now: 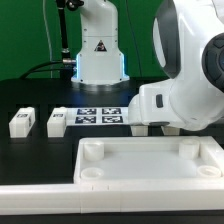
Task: Assemble desk
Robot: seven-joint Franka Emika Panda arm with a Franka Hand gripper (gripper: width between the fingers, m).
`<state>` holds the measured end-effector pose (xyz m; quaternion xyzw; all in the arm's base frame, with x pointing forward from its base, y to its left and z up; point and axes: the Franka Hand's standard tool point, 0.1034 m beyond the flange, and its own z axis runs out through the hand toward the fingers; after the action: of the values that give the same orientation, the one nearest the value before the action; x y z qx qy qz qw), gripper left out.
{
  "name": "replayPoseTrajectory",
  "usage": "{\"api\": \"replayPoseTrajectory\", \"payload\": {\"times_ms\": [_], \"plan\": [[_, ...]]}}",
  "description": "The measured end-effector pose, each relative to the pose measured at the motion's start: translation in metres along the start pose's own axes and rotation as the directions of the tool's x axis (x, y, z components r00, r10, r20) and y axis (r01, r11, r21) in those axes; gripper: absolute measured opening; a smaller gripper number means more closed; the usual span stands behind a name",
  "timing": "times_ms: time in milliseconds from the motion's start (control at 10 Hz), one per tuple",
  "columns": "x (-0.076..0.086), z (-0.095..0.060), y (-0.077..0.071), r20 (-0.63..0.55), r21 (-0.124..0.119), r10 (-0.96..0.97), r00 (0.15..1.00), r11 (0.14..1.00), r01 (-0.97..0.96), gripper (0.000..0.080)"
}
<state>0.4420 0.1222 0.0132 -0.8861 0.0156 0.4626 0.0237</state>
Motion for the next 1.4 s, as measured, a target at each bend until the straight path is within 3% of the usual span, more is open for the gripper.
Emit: {"api": "replayPoseTrajectory", "payload": {"times_ms": [100,200,900,1200,1300,1400], "plan": [[0.000,0.000,0.000,0.000,0.000,0.000,1.000,1.000,0.000,0.0403],[0.000,0.000,0.000,0.000,0.000,0.000,1.000,1.000,0.000,0.0288],[-0.001,-0.002,0.000,-0.003,0.001,-0.006,1.000,1.000,0.006,0.0288],[-0.043,-0.069,0.007,-0.085,0.011,-0.086,0.993,0.996,0.087,0.0289],[-0.046,-0.072,0.009,-0.086,0.017,-0.079,0.993,0.997,0.080,0.0289],[-0.037,-0.074,0.007,-0.136,0.019,-0.079,0.987,0.996,0.083,0.0289]]}}
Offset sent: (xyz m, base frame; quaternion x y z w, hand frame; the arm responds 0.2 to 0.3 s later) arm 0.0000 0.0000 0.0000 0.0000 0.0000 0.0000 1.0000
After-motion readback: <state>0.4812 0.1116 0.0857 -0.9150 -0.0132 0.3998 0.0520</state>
